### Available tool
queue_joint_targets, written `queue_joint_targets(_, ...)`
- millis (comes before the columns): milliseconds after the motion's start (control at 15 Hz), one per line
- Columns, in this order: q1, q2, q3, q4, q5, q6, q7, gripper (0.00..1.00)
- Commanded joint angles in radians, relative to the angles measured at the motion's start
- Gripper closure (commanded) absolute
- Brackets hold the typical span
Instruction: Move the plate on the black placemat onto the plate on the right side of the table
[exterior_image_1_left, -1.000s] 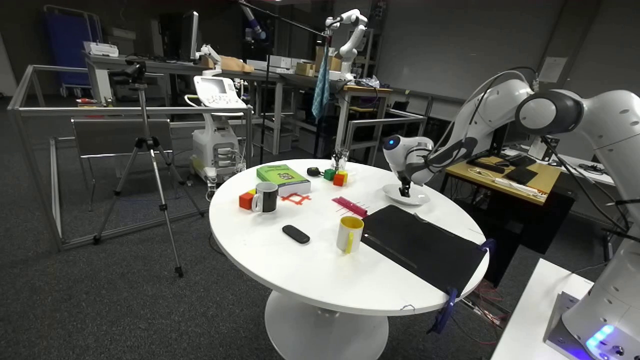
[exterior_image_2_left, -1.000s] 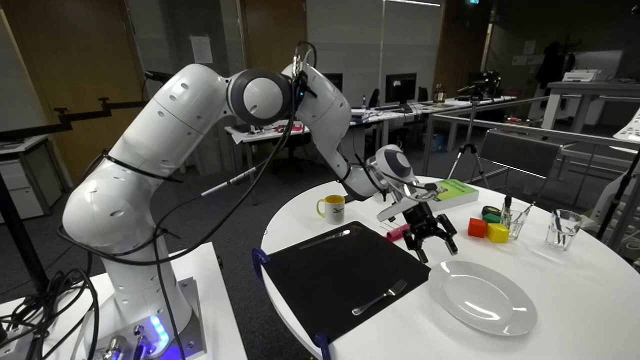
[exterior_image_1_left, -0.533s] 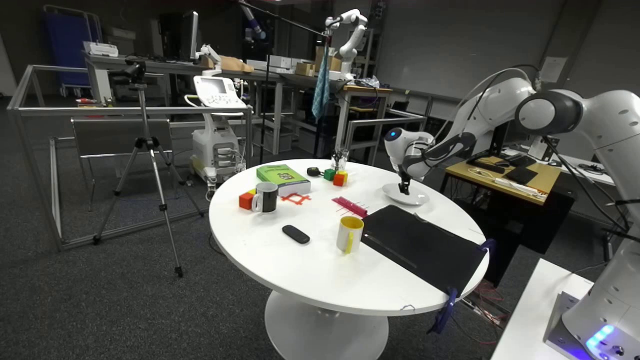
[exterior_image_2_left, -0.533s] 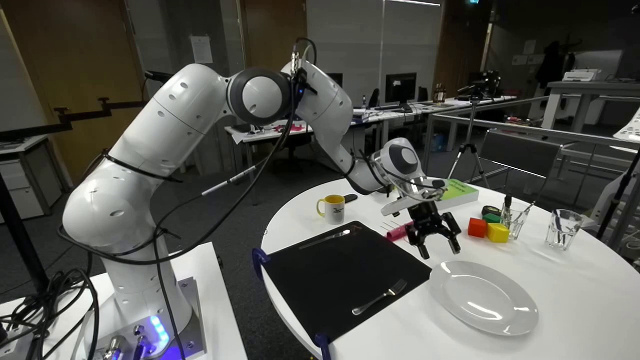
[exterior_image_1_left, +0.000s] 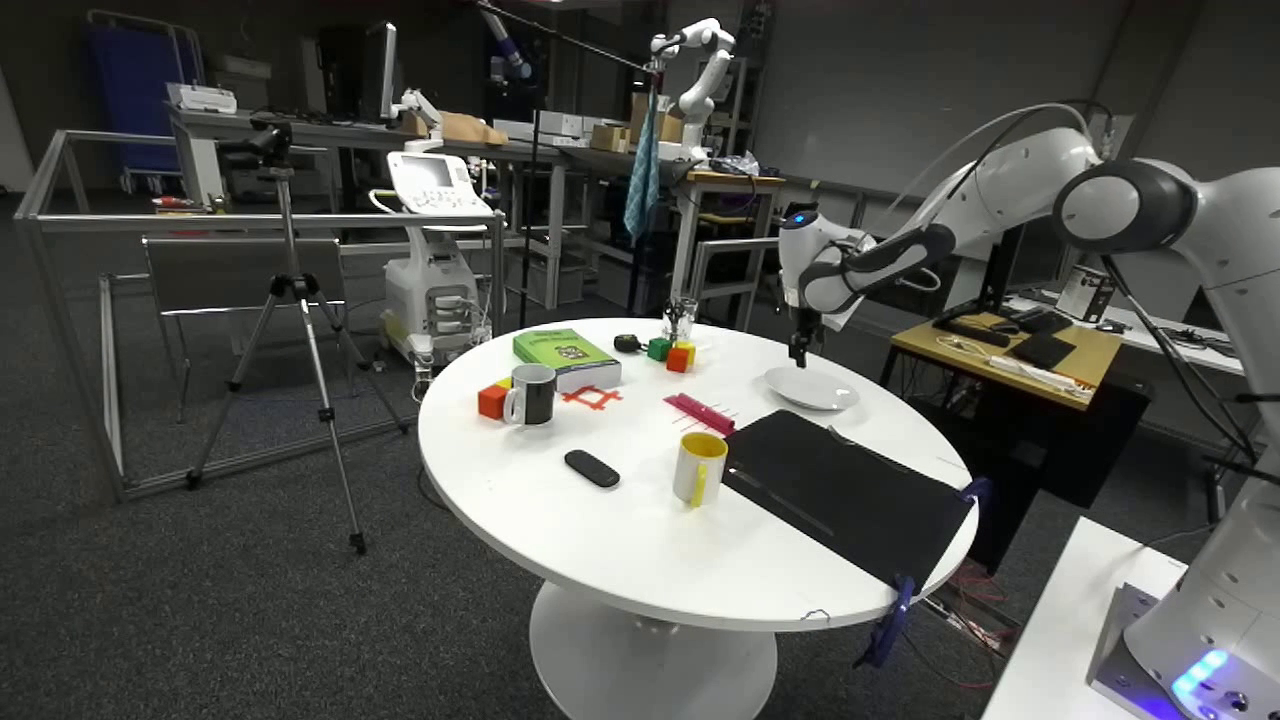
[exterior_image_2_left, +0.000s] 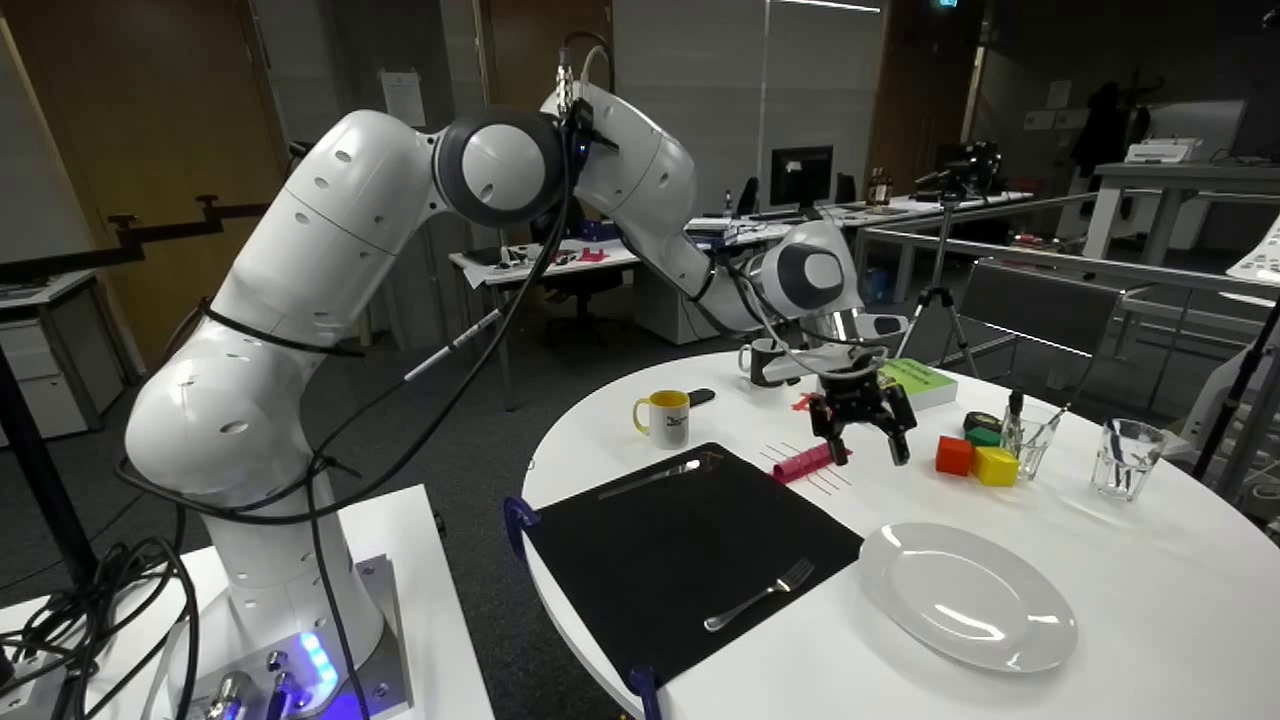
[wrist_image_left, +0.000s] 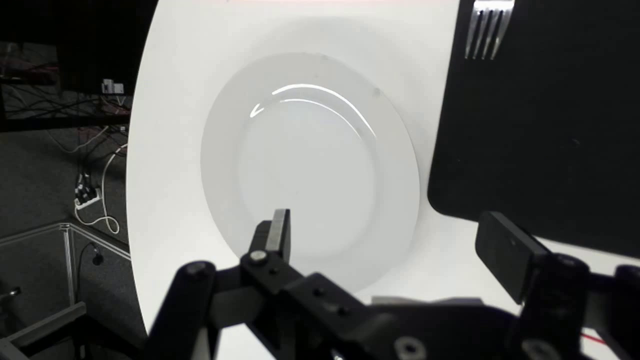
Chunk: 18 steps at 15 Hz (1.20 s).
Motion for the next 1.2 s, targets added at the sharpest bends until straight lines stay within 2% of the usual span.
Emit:
queue_joint_targets(0,0.004,-0.115,0.011,-0.069,0.102,0.004,-0.078,0.0)
queue_joint_targets(533,0.026,-0.313,0.039,-0.212,0.247,-0.01,-0.103,0.0)
queue_joint_targets(933,0.061,-0.458,0.042,-0.336,0.246,-0.055,-0.049,0.0)
queue_joint_targets(1133,0.08,-0.521,0.044,-0.379,0.238,-0.14,-0.004,0.0)
